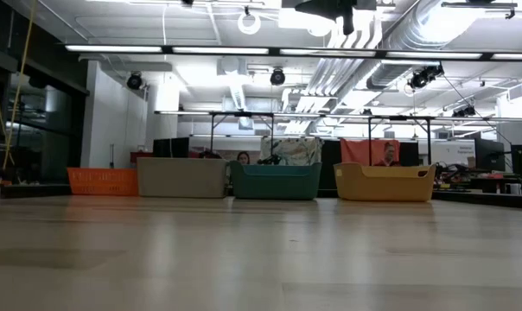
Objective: Sort Halloween decoration
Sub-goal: Put the violet witch hat into the gray bin
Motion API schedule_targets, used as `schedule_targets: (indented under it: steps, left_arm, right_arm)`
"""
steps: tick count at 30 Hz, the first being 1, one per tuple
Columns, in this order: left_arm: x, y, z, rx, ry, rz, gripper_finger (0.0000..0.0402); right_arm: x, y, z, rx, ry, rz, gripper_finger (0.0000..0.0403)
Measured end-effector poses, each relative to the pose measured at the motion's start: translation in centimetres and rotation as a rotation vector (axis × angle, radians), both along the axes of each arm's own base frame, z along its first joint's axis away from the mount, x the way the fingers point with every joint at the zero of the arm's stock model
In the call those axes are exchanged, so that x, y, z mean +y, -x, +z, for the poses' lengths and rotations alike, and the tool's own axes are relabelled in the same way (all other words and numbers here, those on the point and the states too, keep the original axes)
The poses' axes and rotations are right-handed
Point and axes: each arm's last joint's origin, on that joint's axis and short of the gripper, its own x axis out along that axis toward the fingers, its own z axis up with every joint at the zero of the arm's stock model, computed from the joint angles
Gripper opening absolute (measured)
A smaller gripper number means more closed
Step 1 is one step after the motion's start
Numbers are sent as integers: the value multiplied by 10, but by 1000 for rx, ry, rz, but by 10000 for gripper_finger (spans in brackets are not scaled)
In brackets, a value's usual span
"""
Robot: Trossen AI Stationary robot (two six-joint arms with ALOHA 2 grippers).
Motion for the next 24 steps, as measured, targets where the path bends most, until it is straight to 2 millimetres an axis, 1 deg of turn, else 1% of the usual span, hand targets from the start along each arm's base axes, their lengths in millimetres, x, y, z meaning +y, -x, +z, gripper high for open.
schedule_targets:
  steps: [3, 5, 9, 12, 15, 17, 21, 24]
  left_arm:
    - [-23, -11, 3, -53, -47, -59, 102]
    - [-35, -21, -3, -40, -54, -88, 99]
    - [-45, -41, -24, 28, -29, -83, 92]
    - [-47, -47, -48, -23, 50, -69, 87]
    - [-46, -42, -71, -109, 144, -26, 83]
    - [-45, -32, -84, -142, 203, 21, 81]
    - [-43, -16, -100, -139, 257, 103, 81]
    - [-41, -8, -104, -111, 212, 137, 81]
  right_arm:
    - [2, -1, 0, 8, 13, 77, 216]
    - [4, -1, 0, 9, 19, 126, 216]
    - [7, -1, -3, 30, 1, 236, 216]
    - [10, -1, -9, 90, -35, 335, 216]
    - [12, 1, -19, 190, -97, 389, 216]
    - [13, 3, -26, 257, -127, 417, 216]
    - [18, 7, -38, 382, -165, 438, 216]
    - [27, 10, -44, 459, -235, 465, 216]
